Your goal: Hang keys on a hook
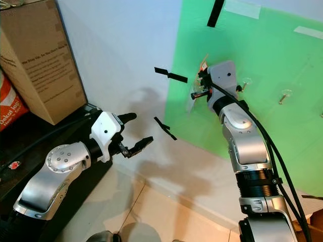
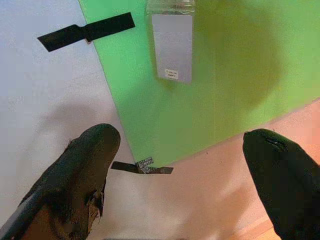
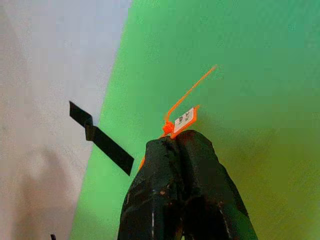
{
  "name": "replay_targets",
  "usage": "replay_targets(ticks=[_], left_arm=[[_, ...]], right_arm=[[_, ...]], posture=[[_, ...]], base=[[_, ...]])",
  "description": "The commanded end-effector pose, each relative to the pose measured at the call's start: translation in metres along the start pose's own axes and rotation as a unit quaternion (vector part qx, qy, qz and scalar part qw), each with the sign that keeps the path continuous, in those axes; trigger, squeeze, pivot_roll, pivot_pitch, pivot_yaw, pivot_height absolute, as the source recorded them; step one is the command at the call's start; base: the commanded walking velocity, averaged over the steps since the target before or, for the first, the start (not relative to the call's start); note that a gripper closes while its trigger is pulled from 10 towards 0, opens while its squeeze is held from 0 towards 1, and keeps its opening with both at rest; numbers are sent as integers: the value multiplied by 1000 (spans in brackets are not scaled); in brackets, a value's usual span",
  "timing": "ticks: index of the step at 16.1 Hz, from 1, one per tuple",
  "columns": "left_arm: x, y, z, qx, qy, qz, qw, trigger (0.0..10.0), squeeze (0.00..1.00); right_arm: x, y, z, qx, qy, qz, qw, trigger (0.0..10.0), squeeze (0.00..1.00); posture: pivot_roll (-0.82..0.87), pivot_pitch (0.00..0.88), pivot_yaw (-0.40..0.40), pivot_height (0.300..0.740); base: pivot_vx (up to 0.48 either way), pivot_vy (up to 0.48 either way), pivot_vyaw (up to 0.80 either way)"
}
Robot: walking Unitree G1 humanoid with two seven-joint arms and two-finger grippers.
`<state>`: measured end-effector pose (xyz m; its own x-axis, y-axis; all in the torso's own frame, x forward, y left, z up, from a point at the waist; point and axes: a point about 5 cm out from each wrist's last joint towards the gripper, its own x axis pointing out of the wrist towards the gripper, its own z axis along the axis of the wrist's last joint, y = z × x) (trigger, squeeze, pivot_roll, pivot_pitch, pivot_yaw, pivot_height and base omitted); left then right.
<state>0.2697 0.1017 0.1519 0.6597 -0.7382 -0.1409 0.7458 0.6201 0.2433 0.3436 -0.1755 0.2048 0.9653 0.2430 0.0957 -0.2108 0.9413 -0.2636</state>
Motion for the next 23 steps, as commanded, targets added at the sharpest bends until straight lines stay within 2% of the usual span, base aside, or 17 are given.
replay_targets(ticks=[1,3,6,7,9,12,13,16,18,20,22,23], left_arm=[[0,-2,-1,4,5,-5,1000,10000,0],[0,-2,-1,5,5,-6,1000,10000,0],[0,-4,-1,6,3,-8,1000,10000,0],[0,-4,-1,6,3,-8,1000,10000,0],[0,-4,-1,6,3,-9,1000,10000,0],[0,-4,-1,7,4,-12,1000,10000,0],[0,-4,-1,8,4,-12,1000,10000,0],[0,-3,-1,7,5,-11,1000,10000,0],[0,-3,-1,7,5,-10,1000,10000,0],[0,-3,-1,7,5,-10,1000,10000,0],[1,-3,0,6,5,-11,1000,10000,0],[1,-3,0,6,5,-11,1000,10000,0]], right_arm=[[1,-2,1,-7,2,1,1000,10000,0],[2,-3,4,12,-4,-11,1000,10000,0],[5,-22,13,127,-34,-75,989,10000,0],[4,-27,17,147,-47,-86,984,10000,0],[3,-29,21,160,-63,-90,981,10000,0],[3,-23,16,131,-42,-79,987,10000,0],[2,-22,14,138,-40,-82,986,10000,0],[-2,-27,6,203,-24,-97,974,10000,0],[-7,-22,-14,256,24,-73,964,10000,0],[-12,-17,-26,283,51,-61,956,10000,0],[-18,-17,-36,344,62,-65,935,10000,0],[-18,-17,-36,351,62,-65,932,10000,0]], posture=[[-44,0,-67,740],[-44,0,-68,740],[-44,0,-68,740],[-44,0,-68,740],[-45,0,-66,740],[-42,0,-67,740],[-41,0,-68,740],[-41,0,-69,740],[-41,0,-70,740],[-42,0,-69,740],[-44,0,-68,740],[-44,0,-67,740]], base=[[0,0,0],[0,0,0],[0,0,0],[0,0,0],[0,0,0],[0,0,0],[0,0,0],[0,0,0],[0,0,0],[0,0,0],[0,0,0],[0,0,0]])
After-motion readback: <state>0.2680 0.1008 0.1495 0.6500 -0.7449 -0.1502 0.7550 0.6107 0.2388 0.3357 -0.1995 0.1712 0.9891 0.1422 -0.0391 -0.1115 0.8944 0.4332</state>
